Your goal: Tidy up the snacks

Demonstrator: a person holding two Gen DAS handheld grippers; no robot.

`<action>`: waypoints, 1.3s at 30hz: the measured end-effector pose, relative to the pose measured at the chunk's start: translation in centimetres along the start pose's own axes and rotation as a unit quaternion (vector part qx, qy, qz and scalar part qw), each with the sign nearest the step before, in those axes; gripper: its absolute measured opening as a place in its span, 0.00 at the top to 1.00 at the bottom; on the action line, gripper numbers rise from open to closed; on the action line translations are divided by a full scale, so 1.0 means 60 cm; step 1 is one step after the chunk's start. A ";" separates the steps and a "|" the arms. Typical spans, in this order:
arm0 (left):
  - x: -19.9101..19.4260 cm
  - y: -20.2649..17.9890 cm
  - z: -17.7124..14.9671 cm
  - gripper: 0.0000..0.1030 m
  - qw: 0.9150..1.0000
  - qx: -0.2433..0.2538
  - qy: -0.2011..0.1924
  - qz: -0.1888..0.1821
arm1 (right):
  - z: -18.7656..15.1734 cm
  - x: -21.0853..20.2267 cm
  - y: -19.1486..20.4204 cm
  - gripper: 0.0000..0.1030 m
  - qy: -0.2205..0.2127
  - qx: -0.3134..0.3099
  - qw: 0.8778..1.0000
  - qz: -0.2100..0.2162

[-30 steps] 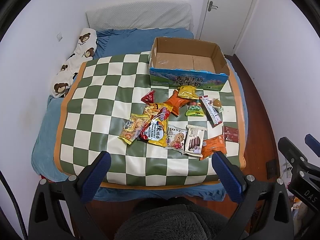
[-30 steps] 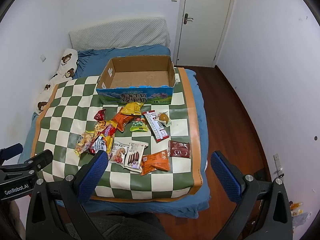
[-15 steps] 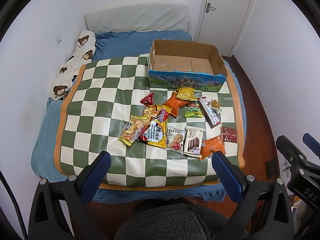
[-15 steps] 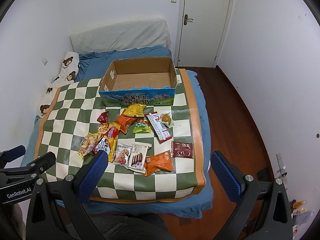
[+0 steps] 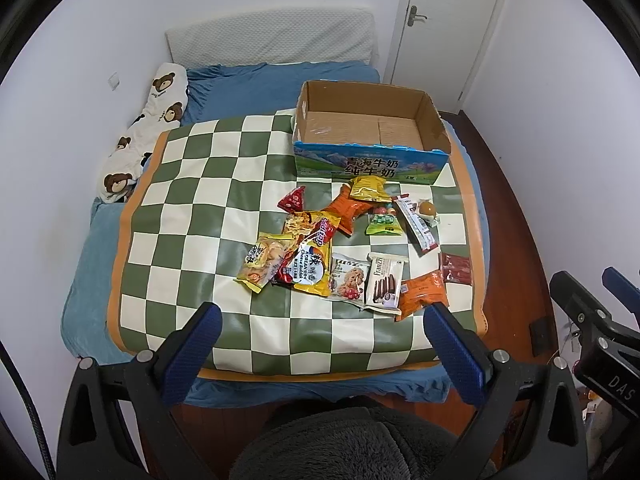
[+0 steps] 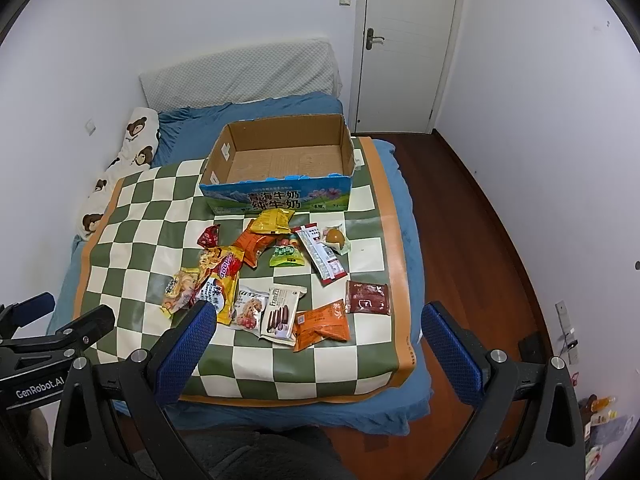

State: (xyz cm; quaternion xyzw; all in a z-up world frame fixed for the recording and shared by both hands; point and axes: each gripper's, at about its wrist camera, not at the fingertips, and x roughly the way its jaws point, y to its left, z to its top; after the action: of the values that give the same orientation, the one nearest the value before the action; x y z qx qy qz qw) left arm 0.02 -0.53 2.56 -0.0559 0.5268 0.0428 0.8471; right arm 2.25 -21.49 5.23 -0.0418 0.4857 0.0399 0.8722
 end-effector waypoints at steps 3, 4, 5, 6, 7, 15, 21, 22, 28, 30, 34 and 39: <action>-0.002 -0.001 0.001 0.00 1.000 -0.001 0.000 0.000 | -0.002 -0.003 0.002 0.00 0.000 0.002 1.000 0.000; -0.002 -0.001 0.000 0.00 1.000 -0.001 -0.001 0.000 | -0.002 -0.003 0.002 0.00 0.000 0.002 1.000 0.000; 0.001 0.001 -0.003 0.00 1.000 -0.001 -0.002 0.000 | -0.002 -0.004 0.003 0.00 0.000 0.002 1.000 0.001; -0.003 -0.001 -0.001 0.00 1.000 -0.001 -0.002 0.000 | -0.002 -0.003 0.002 0.00 0.000 0.001 1.000 0.001; -0.002 0.000 -0.001 0.00 1.000 0.000 -0.002 0.000 | -0.002 -0.003 0.003 0.00 0.001 0.002 1.000 0.001; -0.007 -0.008 0.007 0.00 1.000 -0.001 -0.002 0.000 | -0.004 -0.003 0.003 0.00 0.001 0.001 1.000 0.002; -0.012 -0.016 0.023 0.00 1.000 -0.001 -0.004 0.000 | -0.004 -0.003 0.003 0.00 0.000 0.002 1.000 0.001; -0.013 -0.018 0.026 0.00 1.000 -0.001 -0.004 -0.001 | -0.005 -0.004 0.004 0.00 -0.001 0.002 1.000 0.002; 0.002 -0.008 0.024 0.00 1.000 -0.001 -0.005 -0.004 | -0.007 -0.004 0.007 0.00 0.001 0.005 1.000 0.003; 0.002 -0.010 0.021 0.00 1.000 0.000 -0.007 -0.003 | -0.007 -0.004 0.007 0.00 0.002 0.005 1.000 0.003; 0.001 -0.009 0.018 0.00 1.000 0.001 -0.007 -0.003 | -0.009 -0.004 0.009 0.00 0.002 0.005 1.000 0.005; 0.003 -0.009 0.018 0.00 1.000 0.000 -0.007 -0.003 | -0.011 0.000 0.018 0.00 0.007 0.007 1.000 0.008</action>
State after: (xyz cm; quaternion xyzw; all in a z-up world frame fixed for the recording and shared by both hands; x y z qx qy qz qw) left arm 1.12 -0.91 2.93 -0.0574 0.5208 0.0403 0.8508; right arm 1.57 -20.51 4.86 -0.0315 0.4927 0.0432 0.8685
